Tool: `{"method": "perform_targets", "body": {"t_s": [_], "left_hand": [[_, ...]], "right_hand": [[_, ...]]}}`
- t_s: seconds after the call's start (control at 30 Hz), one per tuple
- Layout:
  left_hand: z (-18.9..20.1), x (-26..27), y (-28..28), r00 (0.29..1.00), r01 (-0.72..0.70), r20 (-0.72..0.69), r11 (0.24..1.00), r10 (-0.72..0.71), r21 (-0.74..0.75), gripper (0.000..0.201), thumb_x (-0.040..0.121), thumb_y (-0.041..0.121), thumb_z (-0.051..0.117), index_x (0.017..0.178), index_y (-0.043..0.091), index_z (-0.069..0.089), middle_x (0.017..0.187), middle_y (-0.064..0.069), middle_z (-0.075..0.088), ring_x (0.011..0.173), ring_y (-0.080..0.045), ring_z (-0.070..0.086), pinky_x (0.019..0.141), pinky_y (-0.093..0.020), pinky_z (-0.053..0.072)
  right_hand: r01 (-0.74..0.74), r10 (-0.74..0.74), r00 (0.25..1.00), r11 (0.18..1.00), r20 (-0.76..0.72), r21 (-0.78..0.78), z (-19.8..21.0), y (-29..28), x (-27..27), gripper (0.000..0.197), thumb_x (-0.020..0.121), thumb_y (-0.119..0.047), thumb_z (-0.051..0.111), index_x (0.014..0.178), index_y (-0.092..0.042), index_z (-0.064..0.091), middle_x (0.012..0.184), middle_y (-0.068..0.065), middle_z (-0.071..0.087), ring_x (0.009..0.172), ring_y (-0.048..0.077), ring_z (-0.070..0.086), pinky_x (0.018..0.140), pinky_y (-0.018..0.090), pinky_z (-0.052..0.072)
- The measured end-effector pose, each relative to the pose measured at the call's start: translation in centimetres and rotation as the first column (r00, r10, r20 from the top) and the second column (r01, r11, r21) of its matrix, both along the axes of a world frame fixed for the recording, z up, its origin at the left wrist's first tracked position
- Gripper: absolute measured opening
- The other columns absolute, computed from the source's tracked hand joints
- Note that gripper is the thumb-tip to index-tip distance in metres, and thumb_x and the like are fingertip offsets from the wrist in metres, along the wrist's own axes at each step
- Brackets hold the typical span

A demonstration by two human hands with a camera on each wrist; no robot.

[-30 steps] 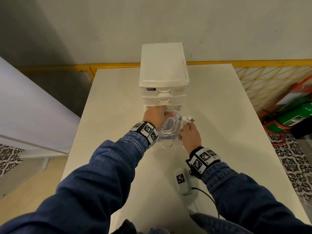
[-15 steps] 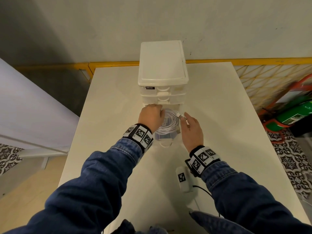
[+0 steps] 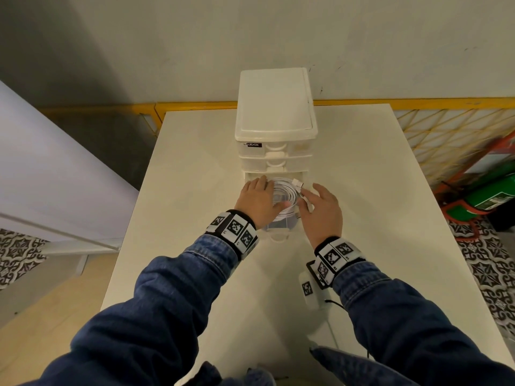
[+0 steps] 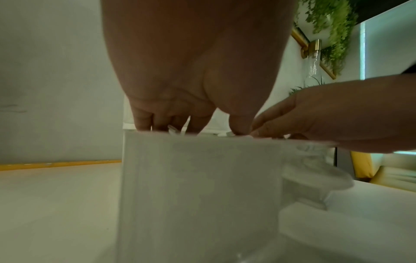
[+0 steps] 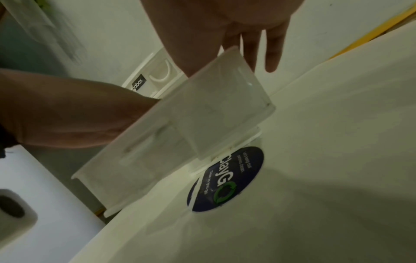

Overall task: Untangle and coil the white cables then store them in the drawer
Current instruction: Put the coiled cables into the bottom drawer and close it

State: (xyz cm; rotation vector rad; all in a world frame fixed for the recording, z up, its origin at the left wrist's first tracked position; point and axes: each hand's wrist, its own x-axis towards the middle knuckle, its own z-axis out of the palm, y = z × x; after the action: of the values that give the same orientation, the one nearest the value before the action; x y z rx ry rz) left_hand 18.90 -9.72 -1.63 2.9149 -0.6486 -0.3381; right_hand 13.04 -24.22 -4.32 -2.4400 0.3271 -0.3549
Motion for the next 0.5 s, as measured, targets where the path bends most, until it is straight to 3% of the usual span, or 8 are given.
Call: {"method": "perform_targets", "body": {"t_s": [0.1,0.2,0.27,0.5], "left_hand": [[-0.1,-0.1,0.1,1.0,0.003,-0.011,1.0,-0.003,0.011,0.076,0.093,0.058,0.035,0.147,0.006,0.026,0.156,-0.017,0.022,0.144,-0.03,0.021,0.118,-0.039,0.012],[-0.2,-0.1,0.0,1.0,0.007,0.009,1.0,-0.007,0.006,0.077,0.092,0.059,0.035,0.146,0.005,0.028,0.156,-0.017,0.024,0.143,-0.03,0.023,0.118,-0.039,0.013],[-0.2,-0.1,0.0,1.0,0.01,0.017,1.0,-0.011,0.009,0.076,0.092,0.059,0.034,0.146,0.005,0.028,0.156,-0.017,0.024,0.143,-0.03,0.023,0.117,-0.039,0.013],[-0.3,-0.3,0.0,1.0,0.008,0.03,1.0,-0.009,0.002,0.073,0.094,0.057,0.033,0.146,0.005,0.028,0.155,-0.017,0.025,0.143,-0.029,0.023,0.117,-0.039,0.012]], "right_hand": [[-0.162,0.171,0.983,0.979,0.061,-0.125,0.4,0.2,0.3,0.037,0.093,-0.018,0.047,0.129,-0.014,0.053,0.144,0.011,0.045,0.135,0.03,0.038,0.112,0.046,0.029],[-0.284,0.242,0.949,0.934,-0.202,-0.215,0.8,0.5,0.3,0.043,0.1,-0.027,0.028,0.142,-0.019,0.033,0.155,-0.001,0.026,0.145,0.018,0.013,0.117,0.05,0.003],[-0.297,0.22,0.936,0.912,-0.273,-0.282,1.0,0.5,0.4,0.045,0.099,-0.029,0.024,0.143,-0.018,0.03,0.156,-0.004,0.023,0.146,0.017,0.006,0.114,0.054,-0.007],[-0.403,0.218,0.873,0.825,-0.436,-0.396,2.1,0.2,1.9,0.051,0.099,-0.033,0.016,0.145,-0.013,0.02,0.157,0.0,0.018,0.146,0.023,-0.005,0.111,0.059,-0.011]]}}
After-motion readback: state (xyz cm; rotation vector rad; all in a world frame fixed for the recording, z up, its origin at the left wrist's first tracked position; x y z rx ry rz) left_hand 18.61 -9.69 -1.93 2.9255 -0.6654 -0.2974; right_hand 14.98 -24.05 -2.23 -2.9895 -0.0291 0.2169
